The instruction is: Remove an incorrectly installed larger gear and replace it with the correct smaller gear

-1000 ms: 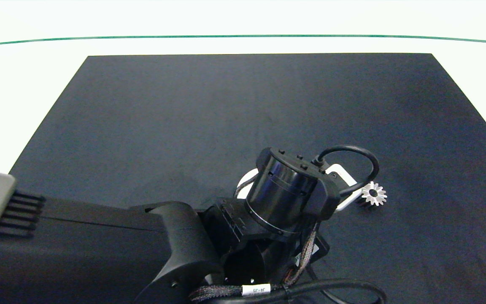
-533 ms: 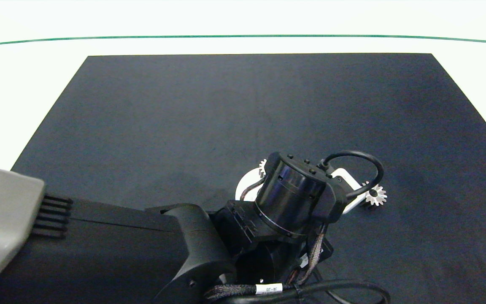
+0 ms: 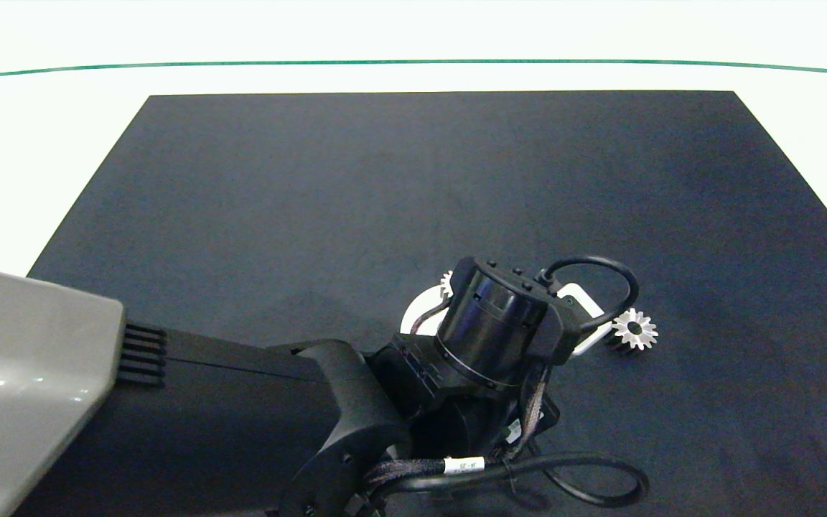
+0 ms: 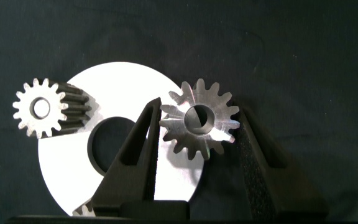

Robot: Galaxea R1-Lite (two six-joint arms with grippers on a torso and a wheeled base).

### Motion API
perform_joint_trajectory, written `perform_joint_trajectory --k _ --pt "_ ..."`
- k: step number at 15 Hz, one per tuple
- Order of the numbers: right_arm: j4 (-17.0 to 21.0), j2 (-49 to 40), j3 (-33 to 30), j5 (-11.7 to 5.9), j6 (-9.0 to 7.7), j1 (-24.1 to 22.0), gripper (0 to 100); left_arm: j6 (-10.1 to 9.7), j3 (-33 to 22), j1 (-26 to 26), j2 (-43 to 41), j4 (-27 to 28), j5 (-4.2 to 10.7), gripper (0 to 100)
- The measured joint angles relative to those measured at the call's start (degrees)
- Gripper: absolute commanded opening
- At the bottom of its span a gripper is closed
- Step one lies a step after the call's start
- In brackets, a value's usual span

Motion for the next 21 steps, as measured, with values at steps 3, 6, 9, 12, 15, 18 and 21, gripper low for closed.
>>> perform_joint_trajectory --k 3,6,9,12,15,18,21 --pt "0.0 -0.02 0.2 0.06 0.05 0.0 100 0.09 0.0 0.8 0.13 0.0 0.04 19" --pt "0.0 -0.02 0.3 0.17 0.1 0.0 100 0.28 0.13 1.46 0.11 0.09 0.09 19" --pt "-0.02 -0.05 0.3 0.17 0.1 0.05 100 0.3 0.46 1.71 0.11 0.22 0.09 19" --pt "-0.02 -0.09 0.56 0.2 0.1 0.06 100 0.24 0.74 1.71 0.1 0.11 0.09 19" --pt "-0.02 -0.16 0.63 0.17 0.1 0.05 100 0.17 0.88 1.63 0.0 0.24 0.09 100" --pt "-0.02 -0.16 0.74 0.17 0.1 0.02 100 0.06 1.01 1.44 -0.28 0.74 0.11 100" --pt "-0.02 -0.11 0.74 0.17 0.13 0.0 100 -0.02 1.32 1.55 -0.76 0.85 0.11 100"
